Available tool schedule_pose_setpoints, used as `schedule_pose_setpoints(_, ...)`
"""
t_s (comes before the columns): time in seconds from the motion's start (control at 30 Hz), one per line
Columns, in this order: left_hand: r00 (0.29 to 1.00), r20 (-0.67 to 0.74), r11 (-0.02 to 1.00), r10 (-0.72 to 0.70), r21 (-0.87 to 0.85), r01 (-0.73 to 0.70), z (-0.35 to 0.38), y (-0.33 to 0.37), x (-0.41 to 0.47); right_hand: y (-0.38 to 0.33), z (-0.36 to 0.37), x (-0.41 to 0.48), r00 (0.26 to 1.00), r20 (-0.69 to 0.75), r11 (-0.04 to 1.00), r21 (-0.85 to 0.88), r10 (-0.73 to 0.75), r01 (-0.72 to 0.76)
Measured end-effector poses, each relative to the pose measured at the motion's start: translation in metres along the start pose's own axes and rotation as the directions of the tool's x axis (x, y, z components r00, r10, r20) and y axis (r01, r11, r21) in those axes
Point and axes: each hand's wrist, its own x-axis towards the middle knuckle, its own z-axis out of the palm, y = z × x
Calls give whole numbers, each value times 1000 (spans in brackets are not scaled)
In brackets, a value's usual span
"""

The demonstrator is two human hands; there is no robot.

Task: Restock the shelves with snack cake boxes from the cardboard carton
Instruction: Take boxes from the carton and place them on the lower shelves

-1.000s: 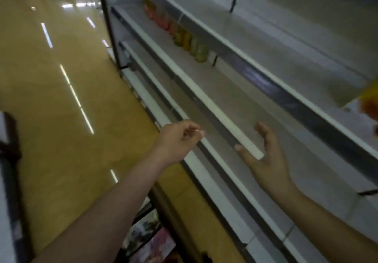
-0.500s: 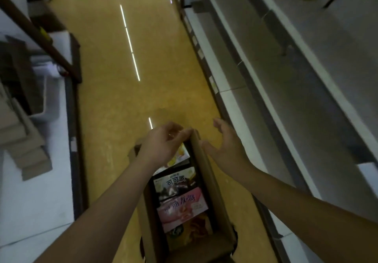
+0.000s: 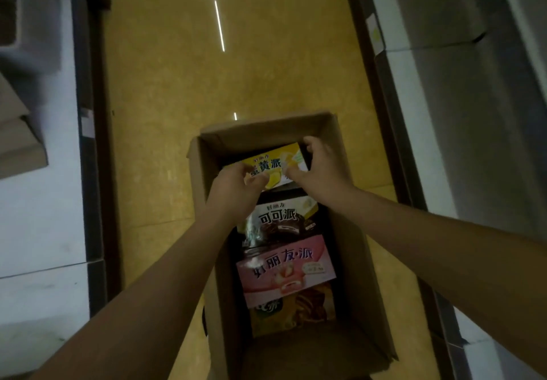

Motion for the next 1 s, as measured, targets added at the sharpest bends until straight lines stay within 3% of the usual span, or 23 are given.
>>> schedule_pose_setpoints(0.23,979,58,980,-197,-16,198,62,-68,73,62,63,84,992,62,994,-37,107,-105)
schedule_pose_setpoints(0.43,949,67,927,-308,-204,315,94,-92,113,90,88,124,978,60,980,-14,199,-198)
schedule_pose_setpoints(0.6,894,20,795,-448,-449,409,103,-99,135,107,89,144,957,81,955,77,279,-285)
schedule_pose_setpoints(0.7,883,54,724,-466,-550,416,104,-105,140,112,83,148,932,131,920,164,337,-356)
schedule_pose_setpoints(1.0,874,82,645,-478,-643,413,117,-120,161,124,94,166,862,307,801,337,403,-495)
